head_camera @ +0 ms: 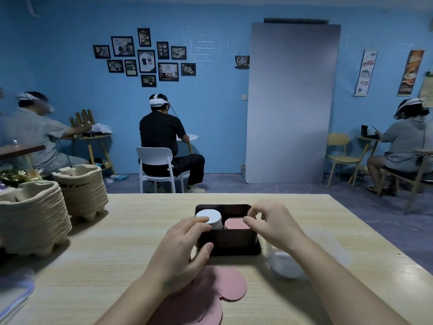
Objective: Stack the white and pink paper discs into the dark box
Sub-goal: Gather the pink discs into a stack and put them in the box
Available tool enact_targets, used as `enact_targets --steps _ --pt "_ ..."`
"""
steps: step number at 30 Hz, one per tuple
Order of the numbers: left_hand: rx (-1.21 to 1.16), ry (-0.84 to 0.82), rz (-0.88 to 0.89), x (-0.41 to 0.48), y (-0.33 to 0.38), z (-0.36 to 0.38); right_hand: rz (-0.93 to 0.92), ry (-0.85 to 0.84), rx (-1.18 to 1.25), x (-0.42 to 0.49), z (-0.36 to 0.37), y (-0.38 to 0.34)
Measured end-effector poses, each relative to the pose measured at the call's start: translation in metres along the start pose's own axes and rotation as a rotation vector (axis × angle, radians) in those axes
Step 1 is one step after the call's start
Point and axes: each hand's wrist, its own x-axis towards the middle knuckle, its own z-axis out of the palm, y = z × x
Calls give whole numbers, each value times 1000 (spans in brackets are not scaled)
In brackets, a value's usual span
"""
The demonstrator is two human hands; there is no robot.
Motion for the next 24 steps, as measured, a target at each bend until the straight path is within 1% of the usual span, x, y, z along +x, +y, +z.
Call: enact_targets --steps 2,4,8,10,14,17,19,24 --pt "2 22 11 -6 4 -5 -43 25 58 -19 2 -9" --pt "5 21 12 -14 5 -10 -81 7 122 -40 8 -18" --pt "-8 -45 -9 -30 3 -14 -153 -97 180 -73 24 -33" --pt "-17 -85 -26 -37 2 -12 -152 -155 189 -83 34 -35" --pt "-41 -165 -73 -49 -4 -9 -136 -200 136 -97 46 -33" --pt "-94 -174 -119 -52 -10 -7 -131 -285 55 -101 46 -29" --pt "-108 -198 -119 -51 -11 -6 -121 -326 18 -102 47 -28" --pt "-147 -239 -122 -52 -11 -7 -67 -319 10 -102 50 -25"
